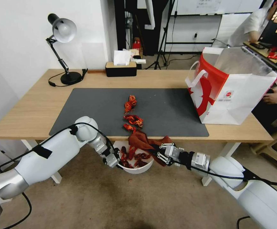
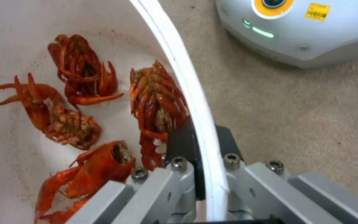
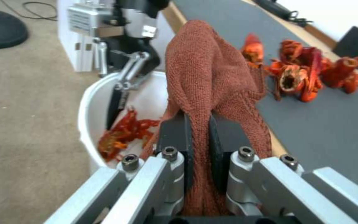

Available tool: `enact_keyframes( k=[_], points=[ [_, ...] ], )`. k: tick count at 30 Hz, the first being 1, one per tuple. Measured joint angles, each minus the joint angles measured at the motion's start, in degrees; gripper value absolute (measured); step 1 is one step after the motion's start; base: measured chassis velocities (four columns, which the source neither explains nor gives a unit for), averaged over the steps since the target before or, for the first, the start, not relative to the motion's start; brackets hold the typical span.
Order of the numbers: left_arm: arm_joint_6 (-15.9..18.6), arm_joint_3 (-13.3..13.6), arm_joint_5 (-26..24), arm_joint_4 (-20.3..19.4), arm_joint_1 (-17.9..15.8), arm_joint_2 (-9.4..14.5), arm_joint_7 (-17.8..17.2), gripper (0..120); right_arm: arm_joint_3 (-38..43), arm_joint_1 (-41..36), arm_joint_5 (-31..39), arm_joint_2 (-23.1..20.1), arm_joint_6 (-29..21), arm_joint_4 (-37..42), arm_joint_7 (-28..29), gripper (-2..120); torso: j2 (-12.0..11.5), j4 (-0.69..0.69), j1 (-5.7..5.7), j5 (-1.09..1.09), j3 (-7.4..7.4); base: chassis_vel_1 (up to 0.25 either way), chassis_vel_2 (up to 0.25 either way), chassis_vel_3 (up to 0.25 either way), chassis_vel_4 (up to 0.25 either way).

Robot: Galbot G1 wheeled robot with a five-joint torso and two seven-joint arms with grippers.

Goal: Sweep shrimp from table into container with towel, then put container into takeout bag.

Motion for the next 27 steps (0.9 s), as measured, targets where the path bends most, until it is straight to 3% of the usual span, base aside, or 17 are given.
enact_keyframes(
  k=[22, 27],
  points=[
    [-0.23, -0.08, 0.16, 0.39, 0.34, 0.09, -0.02, 0, 1.04, -0.33, 4.1, -0.57, 0.01, 1.49, -6.87, 6, -0.01, 0.0, 0.0, 0.0, 0.0, 0.0, 0.0, 0.0, 0.0],
    [-0.32, -0.16, 0.33, 0.72, 0.43, -0.11, 0.02, 0, 1.06, 3.48, 12.96, -0.89, 0.0, 3.2, -5.11, 6, -0.01, -0.01, 0.0, -0.01, 0.0, 0.0, 0.0, 0.0, 0.0]
  ],
)
